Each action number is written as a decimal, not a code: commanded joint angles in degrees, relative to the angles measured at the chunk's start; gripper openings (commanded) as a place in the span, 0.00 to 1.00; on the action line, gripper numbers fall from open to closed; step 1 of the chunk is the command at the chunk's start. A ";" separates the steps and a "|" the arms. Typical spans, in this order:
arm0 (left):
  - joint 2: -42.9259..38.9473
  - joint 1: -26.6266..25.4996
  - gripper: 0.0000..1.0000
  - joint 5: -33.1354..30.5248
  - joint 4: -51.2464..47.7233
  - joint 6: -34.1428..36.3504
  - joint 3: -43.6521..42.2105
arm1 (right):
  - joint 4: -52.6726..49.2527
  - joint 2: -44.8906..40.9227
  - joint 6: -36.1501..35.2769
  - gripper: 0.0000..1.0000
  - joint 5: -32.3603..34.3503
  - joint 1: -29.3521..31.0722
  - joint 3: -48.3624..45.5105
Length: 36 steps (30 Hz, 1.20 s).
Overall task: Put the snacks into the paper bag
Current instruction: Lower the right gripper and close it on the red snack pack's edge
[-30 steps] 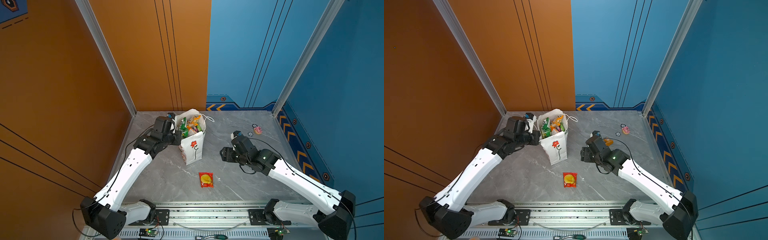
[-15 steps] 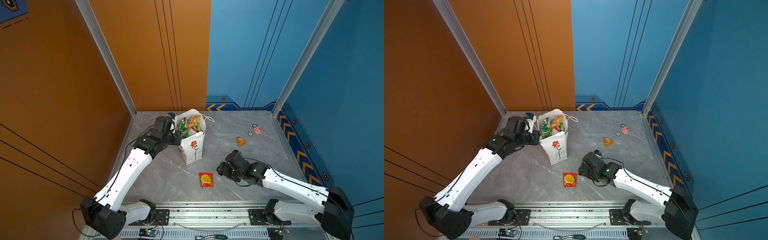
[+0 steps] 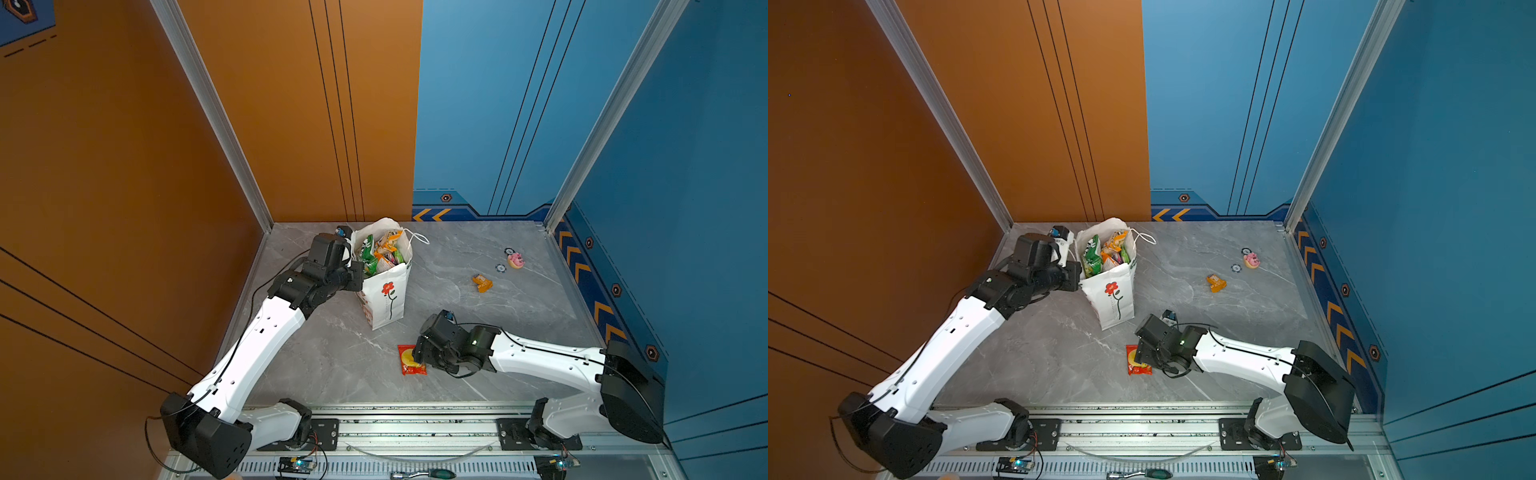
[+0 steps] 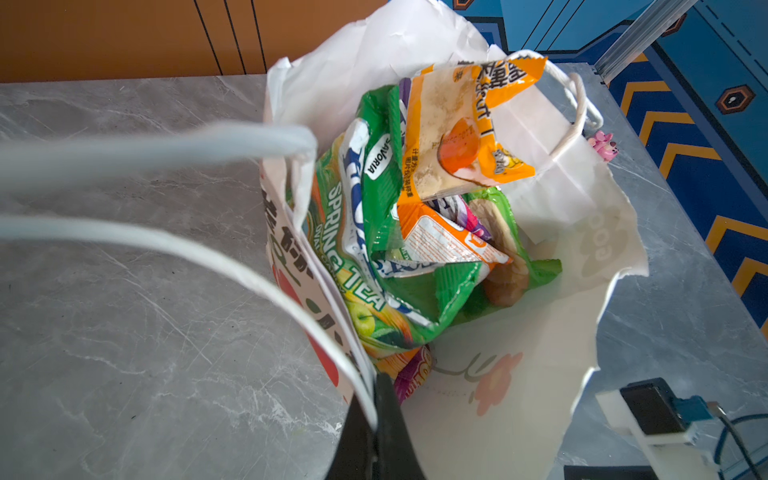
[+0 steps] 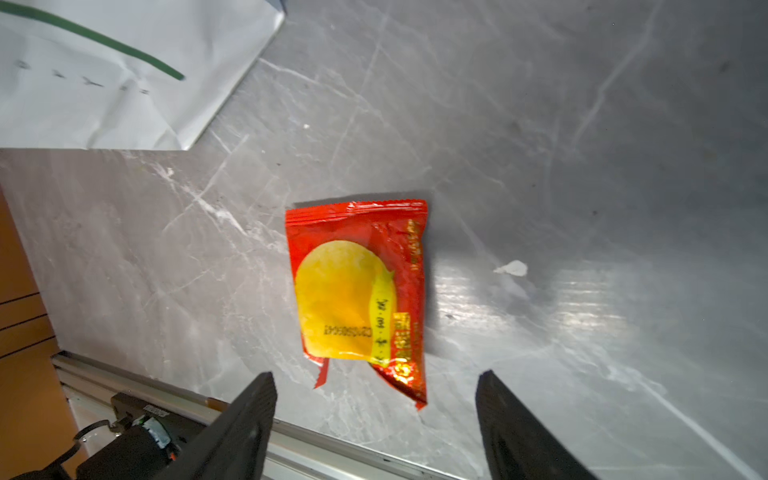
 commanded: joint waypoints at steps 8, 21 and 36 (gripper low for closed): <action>-1.35 -0.69 0.00 -1.18 2.12 1.40 1.49 | -2.06 8.22 -3.15 0.77 -2.93 0.97 4.67; -1.22 -0.92 0.00 -1.28 2.12 1.45 1.40 | -0.57 14.89 -4.40 0.56 -7.70 -0.38 5.69; -1.09 -0.90 0.00 -1.96 2.19 1.49 1.30 | 1.30 13.98 -5.38 0.20 -8.00 -1.48 4.17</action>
